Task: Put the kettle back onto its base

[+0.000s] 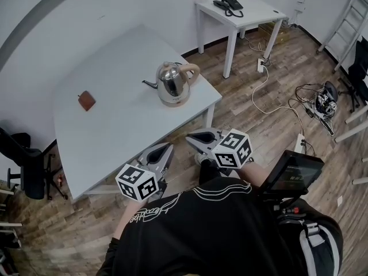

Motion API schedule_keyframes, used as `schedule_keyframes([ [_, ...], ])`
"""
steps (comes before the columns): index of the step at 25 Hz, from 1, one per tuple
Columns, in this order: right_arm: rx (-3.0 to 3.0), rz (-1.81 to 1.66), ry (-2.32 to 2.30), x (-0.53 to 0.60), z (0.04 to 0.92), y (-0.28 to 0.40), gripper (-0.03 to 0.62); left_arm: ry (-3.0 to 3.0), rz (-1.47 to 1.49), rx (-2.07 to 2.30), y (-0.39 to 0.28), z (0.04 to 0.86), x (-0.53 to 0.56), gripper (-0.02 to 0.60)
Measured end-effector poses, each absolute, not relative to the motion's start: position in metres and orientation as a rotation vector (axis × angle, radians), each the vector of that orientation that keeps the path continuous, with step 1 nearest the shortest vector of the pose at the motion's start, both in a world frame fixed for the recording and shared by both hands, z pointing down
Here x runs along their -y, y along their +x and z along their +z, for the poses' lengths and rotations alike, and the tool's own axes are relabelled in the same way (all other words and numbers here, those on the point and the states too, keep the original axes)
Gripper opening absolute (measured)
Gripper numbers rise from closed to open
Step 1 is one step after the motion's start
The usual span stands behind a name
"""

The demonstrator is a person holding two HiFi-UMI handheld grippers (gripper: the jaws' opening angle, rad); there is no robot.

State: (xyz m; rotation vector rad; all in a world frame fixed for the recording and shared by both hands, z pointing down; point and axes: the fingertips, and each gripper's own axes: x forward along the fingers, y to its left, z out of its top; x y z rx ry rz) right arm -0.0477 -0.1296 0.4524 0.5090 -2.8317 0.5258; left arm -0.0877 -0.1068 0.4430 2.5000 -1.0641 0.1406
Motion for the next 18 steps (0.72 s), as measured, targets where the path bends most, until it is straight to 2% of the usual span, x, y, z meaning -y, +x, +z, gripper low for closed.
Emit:
schedule_keyframes([
  [18,2.808,0.555,0.529,0.134,0.464,-0.046,0.005,2.476,0.117,1.039,-0.091,0.451,0.111,0.006],
])
